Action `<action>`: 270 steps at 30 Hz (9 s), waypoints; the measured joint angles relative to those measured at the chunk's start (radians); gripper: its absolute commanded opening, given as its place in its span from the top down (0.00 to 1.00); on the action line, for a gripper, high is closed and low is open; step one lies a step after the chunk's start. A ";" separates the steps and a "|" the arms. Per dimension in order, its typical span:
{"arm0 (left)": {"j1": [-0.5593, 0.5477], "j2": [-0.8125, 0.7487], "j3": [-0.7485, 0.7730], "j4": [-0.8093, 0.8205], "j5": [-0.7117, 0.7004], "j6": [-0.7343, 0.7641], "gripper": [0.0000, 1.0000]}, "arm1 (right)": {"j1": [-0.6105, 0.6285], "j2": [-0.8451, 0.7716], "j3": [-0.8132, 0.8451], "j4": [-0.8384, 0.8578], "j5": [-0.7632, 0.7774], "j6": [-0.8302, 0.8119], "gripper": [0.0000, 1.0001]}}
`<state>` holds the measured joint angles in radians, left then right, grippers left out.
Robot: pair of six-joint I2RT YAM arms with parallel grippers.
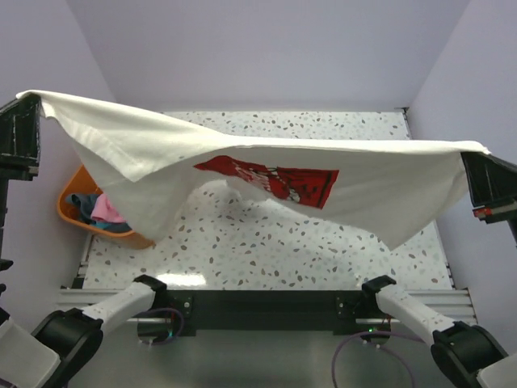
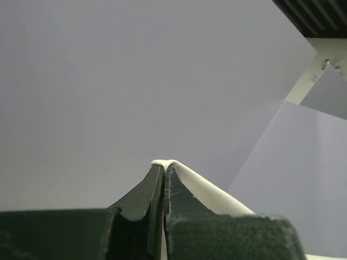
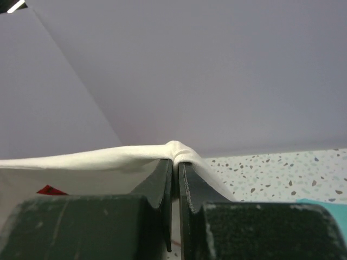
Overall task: Fold and stack the t-shirts
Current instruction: Flatten the tshirt out, then fold the tshirt
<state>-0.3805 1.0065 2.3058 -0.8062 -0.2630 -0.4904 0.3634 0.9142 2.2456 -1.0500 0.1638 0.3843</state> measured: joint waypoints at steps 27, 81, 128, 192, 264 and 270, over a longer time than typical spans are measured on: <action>0.107 1.039 -0.328 0.351 -0.116 0.119 1.00 | -0.212 0.725 -0.776 0.520 0.225 -0.003 1.00; 0.089 0.410 -1.220 0.396 0.152 -0.252 1.00 | -0.305 0.981 -0.715 0.641 0.007 -0.469 1.00; 0.018 0.721 -1.052 0.433 0.307 -0.144 0.00 | -0.328 0.982 -0.684 0.393 -0.069 -0.121 0.01; -0.405 -0.015 -1.584 0.075 0.115 -0.386 0.00 | -0.434 -0.084 -1.455 0.309 -0.171 0.060 0.01; -0.499 -0.004 -1.621 0.172 0.100 -0.491 1.00 | -0.434 -0.095 -1.932 0.616 -0.087 0.457 1.00; -0.392 0.003 -1.574 0.238 0.107 -0.425 1.00 | -0.434 -0.091 -1.913 0.602 -0.087 0.416 1.00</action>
<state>-0.7723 1.0096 0.7315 -0.5686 -0.1558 -0.9157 -0.0704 0.8234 0.3325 -0.4477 0.0769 0.8005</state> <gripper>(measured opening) 0.021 0.014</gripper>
